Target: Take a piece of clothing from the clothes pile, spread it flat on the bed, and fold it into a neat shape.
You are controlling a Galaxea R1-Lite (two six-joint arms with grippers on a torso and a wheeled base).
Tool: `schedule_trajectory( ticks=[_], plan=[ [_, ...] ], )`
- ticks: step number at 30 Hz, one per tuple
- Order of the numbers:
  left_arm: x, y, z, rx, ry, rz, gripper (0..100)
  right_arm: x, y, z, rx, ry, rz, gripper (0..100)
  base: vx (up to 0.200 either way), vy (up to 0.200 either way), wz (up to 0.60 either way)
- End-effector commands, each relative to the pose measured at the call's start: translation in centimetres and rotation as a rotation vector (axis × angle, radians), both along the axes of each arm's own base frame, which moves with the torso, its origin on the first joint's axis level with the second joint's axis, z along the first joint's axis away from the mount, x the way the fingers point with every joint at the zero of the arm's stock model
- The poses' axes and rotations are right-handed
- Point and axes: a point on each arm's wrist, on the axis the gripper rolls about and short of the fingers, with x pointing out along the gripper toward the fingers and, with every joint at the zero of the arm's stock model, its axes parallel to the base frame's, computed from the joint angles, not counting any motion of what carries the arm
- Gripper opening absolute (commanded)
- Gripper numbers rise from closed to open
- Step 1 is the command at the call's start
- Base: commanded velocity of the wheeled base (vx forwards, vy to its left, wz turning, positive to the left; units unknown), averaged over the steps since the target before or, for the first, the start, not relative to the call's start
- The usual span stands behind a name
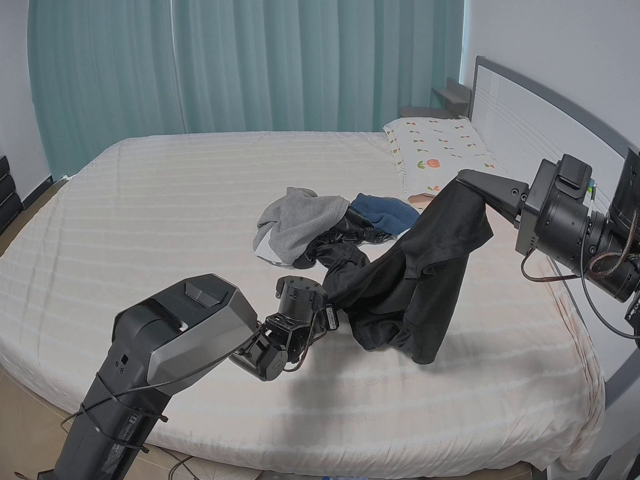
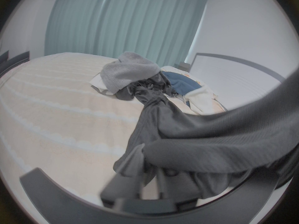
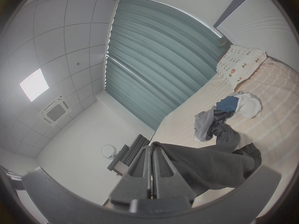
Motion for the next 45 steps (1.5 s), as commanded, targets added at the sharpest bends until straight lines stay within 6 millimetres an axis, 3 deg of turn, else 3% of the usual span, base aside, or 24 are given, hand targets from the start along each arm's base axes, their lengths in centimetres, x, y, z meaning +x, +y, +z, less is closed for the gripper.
schedule_trajectory(
  ticks=[1,2,3,5,6,7,9,10,13,16,19,24,26,27,28,30,37,45],
  plan=[
    [0.2,1.5,5.3,-0.096,-0.044,0.091,0,1.5,-0.2,-1.6,-0.028,0.056,-0.033,0,0.0,0.0,0.0],
    [0.2,1.5,5.3,-0.096,-0.044,0.091,0,1.5,-0.2,-1.6,-0.028,0.056,-0.033,0,0.0,0.0,0.0],
    [-0.9,2.7,8.3,-0.128,-0.03,0.112,0,2.1,-0.2,-2.4,-0.042,0.08,-0.043,0,0.0,0.0,0.0],
    [-2.0,3.6,11.8,-0.161,-0.033,0.128,0,3.1,0.1,-3.3,-0.056,0.11,-0.048,0,0.0,0.0,0.0],
    [-2.0,3.6,11.8,-0.161,-0.033,0.128,0,3.1,0.1,-3.3,-0.056,0.11,-0.048,0,0.0,0.0,0.0],
    [-2.8,4.2,15.1,-0.203,-0.052,0.14,0,3.9,0.5,-3.6,-0.061,0.117,-0.051,0,0.0,0.0,0.0],
    [-4.0,4.8,19.0,-0.248,-0.086,0.142,0,4.9,0.9,-2.9,-0.041,0.079,-0.06,0,0.0,0.0,0.0],
    [-4.0,4.8,19.0,-0.248,-0.086,0.142,0,4.9,0.9,-2.9,-0.041,0.079,-0.06,0,0.0,0.0,0.0],
    [-7.2,6.3,25.8,-0.319,-0.183,0.127,0,6.3,0.0,1.5,0.073,-0.11,-0.191,0,0.0,0.0,0.0],
    [-9.1,7.4,28.2,-0.387,-0.218,0.132,0,6.4,-0.9,3.7,0.125,-0.195,-0.24,0,0.0,0.0,0.0],
    [-10.7,8.3,28.0,-0.401,-0.193,0.142,0,6.3,-1.0,3.0,0.117,-0.175,-0.242,0,0.0,0.0,0.0],
    [-12.0,9.4,24.6,-0.4,-0.104,0.144,0,5.9,-1.0,-2.8,0.019,0.009,-0.227,0,0.0,0.0,0.0],
    [-12.7,9.7,22.7,-0.422,-0.074,0.13,0,6.2,-0.8,-6.1,-0.033,0.111,-0.222,0,0.0,0.0,0.0],
    [-12.7,9.7,22.7,-0.422,-0.074,0.13,0,6.2,-0.8,-6.1,-0.033,0.111,-0.222,0,0.0,0.0,0.0],
    [-13.4,9.8,21.2,-0.425,-0.047,0.116,0,6.4,-0.8,-8.0,-0.052,0.165,-0.23,0,0.0,0.0,0.0],
    [-14.2,10.1,19.6,-0.415,-0.02,0.107,0,6.5,-0.6,-9.4,-0.004,0.225,-0.228,0,0.0,0.0,0.0],
    [-14.5,10.0,16.4,-0.547,0.077,0.135,0,6.3,0.7,-12.2,0.032,0.307,-0.206,0,0.0,0.0,0.0],
    [-16.0,10.7,14.3,-0.548,0.172,0.125,0,5.4,0.2,-12.9,0.016,0.335,-0.253,0,0.0,0.0,0.0]
  ],
)
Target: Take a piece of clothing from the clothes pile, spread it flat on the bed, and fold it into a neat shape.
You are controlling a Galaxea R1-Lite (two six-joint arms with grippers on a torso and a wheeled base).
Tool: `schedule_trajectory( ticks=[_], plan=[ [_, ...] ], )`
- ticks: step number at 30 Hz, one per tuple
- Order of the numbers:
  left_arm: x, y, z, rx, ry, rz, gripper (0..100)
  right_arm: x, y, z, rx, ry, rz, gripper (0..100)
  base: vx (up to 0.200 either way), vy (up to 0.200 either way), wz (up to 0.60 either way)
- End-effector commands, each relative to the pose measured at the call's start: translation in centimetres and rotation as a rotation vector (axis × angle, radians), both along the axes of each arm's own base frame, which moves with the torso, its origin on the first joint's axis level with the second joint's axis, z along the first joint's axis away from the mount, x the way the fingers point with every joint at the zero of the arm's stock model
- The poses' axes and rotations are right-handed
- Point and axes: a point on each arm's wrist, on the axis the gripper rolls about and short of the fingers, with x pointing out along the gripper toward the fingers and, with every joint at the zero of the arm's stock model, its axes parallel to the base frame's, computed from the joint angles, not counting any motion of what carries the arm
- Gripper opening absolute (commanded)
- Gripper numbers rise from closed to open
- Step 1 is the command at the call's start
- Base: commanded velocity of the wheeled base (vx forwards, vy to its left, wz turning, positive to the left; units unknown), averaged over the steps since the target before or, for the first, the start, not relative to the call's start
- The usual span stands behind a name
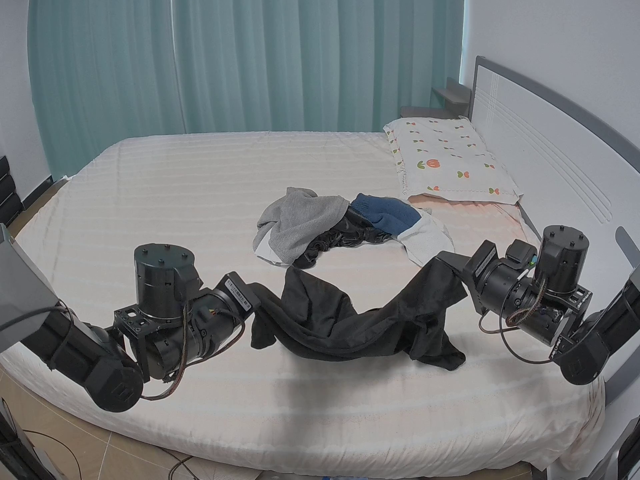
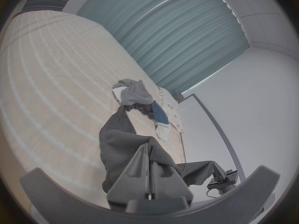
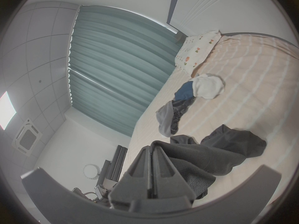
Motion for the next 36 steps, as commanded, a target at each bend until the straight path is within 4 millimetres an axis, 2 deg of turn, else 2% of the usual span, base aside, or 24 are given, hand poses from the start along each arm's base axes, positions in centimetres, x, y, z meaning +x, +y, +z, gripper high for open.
schedule_trajectory(
  ticks=[1,8,21,26,36],
  plan=[
    [-0.9,0.5,-1.8,0.004,0.08,0.006,0,-0.3,0.0,-1.4,-0.025,0.045,-0.02,0,0.0,0.0,0.0],
    [-1.3,1.0,-2.2,-0.038,0.127,-0.005,0,-0.7,-0.1,-1.7,-0.028,0.049,-0.024,0,-0.171,0.0,0.0],
    [-1.4,1.1,-2.4,-0.036,0.133,0.0,0,-1.3,-0.3,-0.8,-0.023,0.026,-0.037,0,0.0,0.0,0.0],
    [-1.4,1.1,-2.3,-0.04,0.131,0.003,0,-1.9,0.3,-0.8,-0.03,0.022,-0.034,0,0.0,0.0,0.0],
    [-1.4,0.8,-2.4,-0.038,0.133,-0.006,0,-2.5,0.6,-0.2,-0.042,-0.007,-0.025,0,-0.18,0.0,0.0]
  ],
)
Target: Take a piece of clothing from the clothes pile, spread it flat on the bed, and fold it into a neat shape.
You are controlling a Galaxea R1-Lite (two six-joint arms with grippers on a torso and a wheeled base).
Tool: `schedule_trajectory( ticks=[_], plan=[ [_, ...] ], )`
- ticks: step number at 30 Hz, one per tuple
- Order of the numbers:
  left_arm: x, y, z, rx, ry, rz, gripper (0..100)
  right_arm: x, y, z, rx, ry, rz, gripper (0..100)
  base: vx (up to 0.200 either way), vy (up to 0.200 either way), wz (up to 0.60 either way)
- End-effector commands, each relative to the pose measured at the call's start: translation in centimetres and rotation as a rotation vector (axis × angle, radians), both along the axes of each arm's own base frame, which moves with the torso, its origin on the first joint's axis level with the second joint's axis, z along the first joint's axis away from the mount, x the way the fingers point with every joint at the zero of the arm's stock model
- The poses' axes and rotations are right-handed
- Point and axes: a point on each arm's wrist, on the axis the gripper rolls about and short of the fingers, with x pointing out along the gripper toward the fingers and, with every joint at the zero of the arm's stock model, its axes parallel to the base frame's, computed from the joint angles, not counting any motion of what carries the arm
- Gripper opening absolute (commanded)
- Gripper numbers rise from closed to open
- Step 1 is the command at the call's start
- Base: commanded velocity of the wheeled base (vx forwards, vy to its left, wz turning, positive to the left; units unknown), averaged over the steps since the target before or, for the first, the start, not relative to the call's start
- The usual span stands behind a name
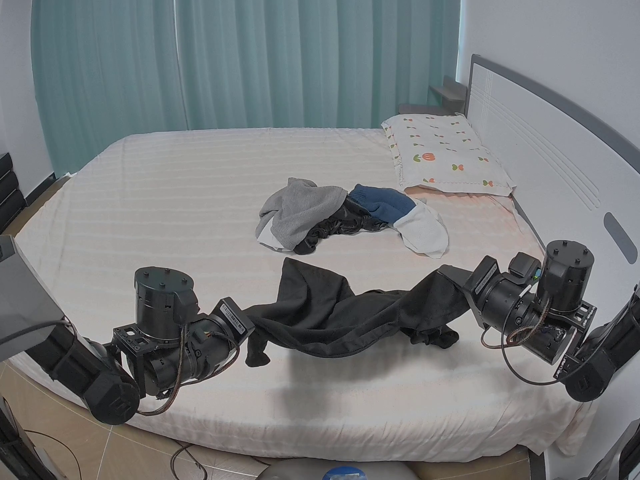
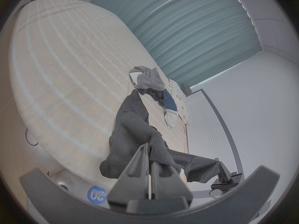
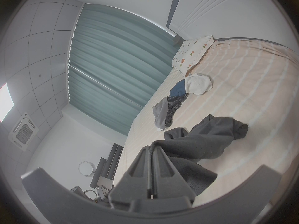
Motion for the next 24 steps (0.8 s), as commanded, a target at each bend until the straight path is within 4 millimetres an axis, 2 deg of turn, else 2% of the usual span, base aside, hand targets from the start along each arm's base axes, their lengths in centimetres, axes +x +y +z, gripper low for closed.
schedule_trajectory(
  ticks=[1,11,24],
  plan=[
    [0.0,-0.11,-0.06,0.001,0.001,-0.003,0,-0.17,0.0,0.32,0.006,-0.01,0.003,0,0.0,0.0,0.0],
    [0.27,-0.28,-0.55,0.002,0.017,-0.003,0,-0.14,0.27,-0.02,0.001,0.002,0.01,0,0.0,0.0,0.0],
    [0.37,-0.06,0.19,-0.022,-0.002,0.017,0,0.03,0.3,-0.28,-0.032,-0.006,-0.008,0,0.0,0.2,0.0]
  ],
)
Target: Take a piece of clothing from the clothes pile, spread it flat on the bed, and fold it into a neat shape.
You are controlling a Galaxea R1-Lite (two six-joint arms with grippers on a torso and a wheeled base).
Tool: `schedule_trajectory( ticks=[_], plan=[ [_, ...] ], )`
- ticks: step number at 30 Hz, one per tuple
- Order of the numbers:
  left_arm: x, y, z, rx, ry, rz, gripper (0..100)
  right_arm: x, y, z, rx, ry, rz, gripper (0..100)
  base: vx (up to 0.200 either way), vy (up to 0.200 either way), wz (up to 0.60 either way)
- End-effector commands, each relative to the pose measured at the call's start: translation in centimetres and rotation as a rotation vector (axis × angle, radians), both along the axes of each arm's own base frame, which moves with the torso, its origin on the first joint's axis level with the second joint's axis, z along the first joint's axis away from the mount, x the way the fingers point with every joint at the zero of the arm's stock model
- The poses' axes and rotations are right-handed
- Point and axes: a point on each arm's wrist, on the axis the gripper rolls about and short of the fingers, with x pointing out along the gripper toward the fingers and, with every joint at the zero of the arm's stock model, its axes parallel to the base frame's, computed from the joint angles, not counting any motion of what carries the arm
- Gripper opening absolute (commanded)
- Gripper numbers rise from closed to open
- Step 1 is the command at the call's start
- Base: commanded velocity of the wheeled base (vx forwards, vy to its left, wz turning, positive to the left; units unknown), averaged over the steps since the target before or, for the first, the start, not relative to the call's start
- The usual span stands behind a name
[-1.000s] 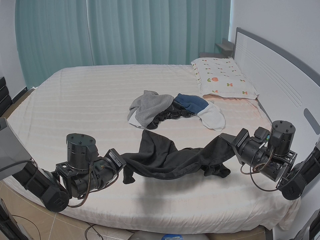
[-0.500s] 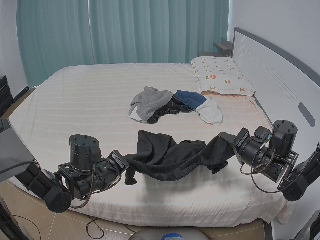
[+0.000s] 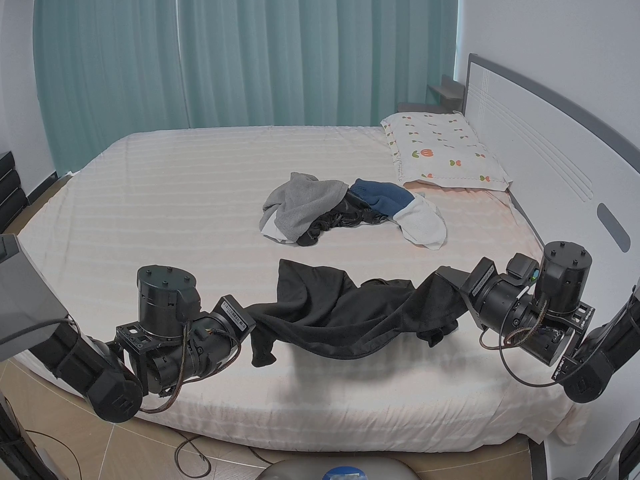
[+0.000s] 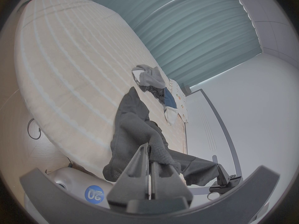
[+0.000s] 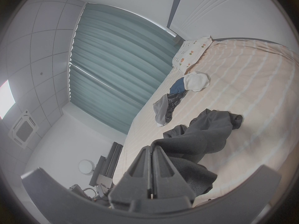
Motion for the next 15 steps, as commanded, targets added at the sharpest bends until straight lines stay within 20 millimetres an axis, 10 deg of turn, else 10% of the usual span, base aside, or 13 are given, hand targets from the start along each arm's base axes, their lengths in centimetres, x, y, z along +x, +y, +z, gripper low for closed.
schedule_trajectory(
  ticks=[1,15],
  plan=[
    [-0.1,0.0,0.4,-0.005,-0.013,0.001,0,0.1,0.0,-0.1,-0.034,-0.014,-0.024,0,0.0,0.2,0.0],
    [-0.3,0.3,1.1,-0.011,-0.034,0.0,0,1.7,0.6,-1.5,-0.016,-0.147,-0.094,0,0.0,0.2,0.0]
  ],
)
